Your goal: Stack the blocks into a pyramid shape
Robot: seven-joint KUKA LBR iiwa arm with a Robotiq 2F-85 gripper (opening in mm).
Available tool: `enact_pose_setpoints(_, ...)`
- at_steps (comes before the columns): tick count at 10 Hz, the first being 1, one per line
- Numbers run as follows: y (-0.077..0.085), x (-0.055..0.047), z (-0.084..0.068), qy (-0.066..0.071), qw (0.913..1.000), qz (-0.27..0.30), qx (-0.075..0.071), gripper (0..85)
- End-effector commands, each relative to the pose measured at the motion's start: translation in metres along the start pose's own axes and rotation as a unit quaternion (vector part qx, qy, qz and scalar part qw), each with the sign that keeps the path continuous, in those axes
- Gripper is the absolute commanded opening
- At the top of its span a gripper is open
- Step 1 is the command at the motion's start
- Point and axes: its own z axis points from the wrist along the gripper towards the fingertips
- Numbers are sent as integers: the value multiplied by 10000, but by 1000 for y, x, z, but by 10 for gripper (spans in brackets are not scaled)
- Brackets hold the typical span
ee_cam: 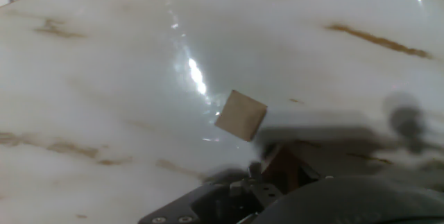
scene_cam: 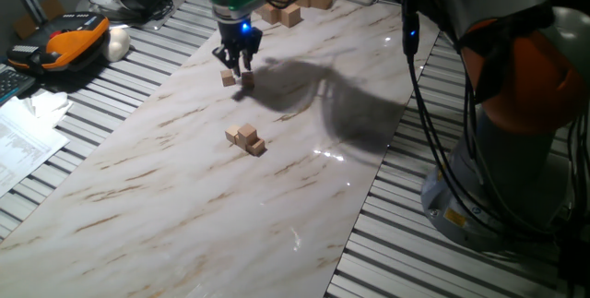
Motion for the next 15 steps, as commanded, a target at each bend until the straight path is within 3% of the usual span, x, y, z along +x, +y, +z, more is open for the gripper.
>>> enact_pose_setpoints(1,-7,-1,3,0,9999,106,11,340)
enact_pose_setpoints(6,-4,-1,7,27,9965,825,-86,340)
enact_pose_setpoints(7,-5,-1,9,13,9960,886,-90,510)
enact_pose_setpoints(11,-5,2,15,-23,9930,1176,-121,510)
enact_pose_setpoints(12,-6,4,18,-30,9930,1176,-120,340)
enact_pose_setpoints(15,-5,8,24,-8,9921,1244,-159,340)
